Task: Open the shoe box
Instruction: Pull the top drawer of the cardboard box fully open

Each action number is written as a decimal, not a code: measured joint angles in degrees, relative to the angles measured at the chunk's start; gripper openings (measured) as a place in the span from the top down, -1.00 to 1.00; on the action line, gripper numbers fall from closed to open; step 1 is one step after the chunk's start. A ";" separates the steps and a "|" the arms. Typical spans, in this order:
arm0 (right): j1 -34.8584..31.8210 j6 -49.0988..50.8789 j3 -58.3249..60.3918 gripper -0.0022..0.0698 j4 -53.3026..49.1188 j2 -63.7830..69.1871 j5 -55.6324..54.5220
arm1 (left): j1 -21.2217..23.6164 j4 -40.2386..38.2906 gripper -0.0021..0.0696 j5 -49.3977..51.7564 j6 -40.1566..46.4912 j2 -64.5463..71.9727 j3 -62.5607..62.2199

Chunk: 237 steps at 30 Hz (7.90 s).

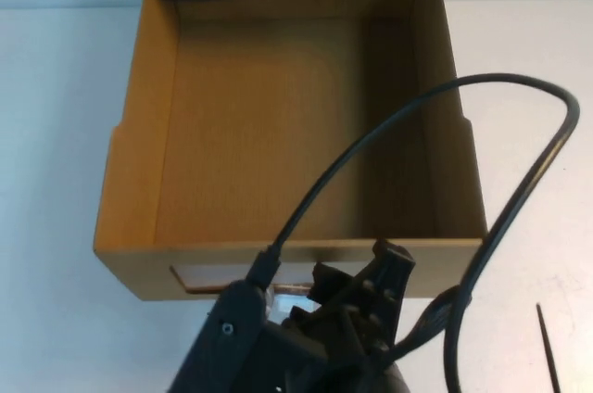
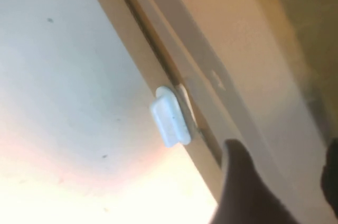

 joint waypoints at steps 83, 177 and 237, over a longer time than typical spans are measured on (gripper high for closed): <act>-67.99 -26.29 8.64 0.98 42.19 -36.60 -24.33 | 0.00 12.36 0.95 -67.74 4.57 -125.30 147.40; -90.19 -56.56 65.74 0.98 73.42 -90.53 -47.41 | 0.00 12.26 0.95 -67.82 4.63 -125.30 147.40; -90.19 -56.78 65.74 0.98 73.54 -90.53 -47.15 | 4.00 28.95 0.95 -53.05 -4.31 -125.30 147.42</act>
